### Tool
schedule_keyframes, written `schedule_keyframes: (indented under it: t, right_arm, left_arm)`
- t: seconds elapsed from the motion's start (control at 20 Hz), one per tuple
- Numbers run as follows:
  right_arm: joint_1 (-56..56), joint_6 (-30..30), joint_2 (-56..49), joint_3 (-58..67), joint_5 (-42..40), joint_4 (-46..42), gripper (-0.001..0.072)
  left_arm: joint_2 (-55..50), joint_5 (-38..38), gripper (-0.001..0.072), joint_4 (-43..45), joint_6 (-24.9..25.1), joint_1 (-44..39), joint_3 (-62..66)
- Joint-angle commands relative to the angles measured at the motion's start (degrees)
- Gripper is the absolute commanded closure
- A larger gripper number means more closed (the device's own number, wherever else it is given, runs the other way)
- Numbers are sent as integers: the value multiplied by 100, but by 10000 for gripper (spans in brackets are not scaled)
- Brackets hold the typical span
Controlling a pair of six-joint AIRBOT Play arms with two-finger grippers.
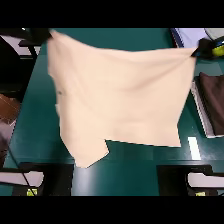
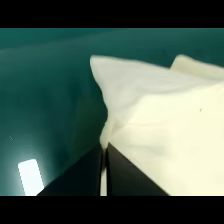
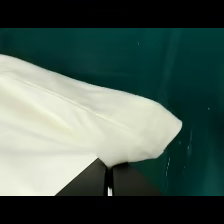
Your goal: Fold the shirts.
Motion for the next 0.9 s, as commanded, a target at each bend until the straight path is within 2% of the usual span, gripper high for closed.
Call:
schedule_keyframes:
  t: [0.0,0.05,0.1,0.15,0.25,0.35,0.5,0.65,0.85]
  right_arm:
    - [7,-4,-896,-114,-393,433,695]
    - [-50,-24,-1032,-114,-479,645,680]
    - [-79,-74,-1113,-109,-549,881,532]
    - [-160,-76,-1156,-109,-605,1084,351]
    - [-356,-192,-1126,-114,-400,1491,340]
    - [-509,-442,-984,-170,188,1615,341]
    - [-573,-697,-323,-1025,387,1617,342]
    - [-564,-778,634,-2393,57,1631,343]
    - [-566,-778,1615,-3807,-348,1631,343]
  left_arm:
    - [-1021,-192,628,76,-175,7,-96]
    - [-1095,-188,342,85,-175,7,-96]
    - [-1102,-192,126,116,-181,11,-96]
    - [-1064,-245,169,125,-229,48,-90]
    - [-905,-597,175,83,-369,245,-74]
    - [-713,-1102,175,85,-367,507,-98]
    - [-133,-1397,175,83,-363,907,-850]
    - [863,-1180,175,111,-199,1088,-2625]
    - [2306,-428,175,-76,-146,1088,-5377]
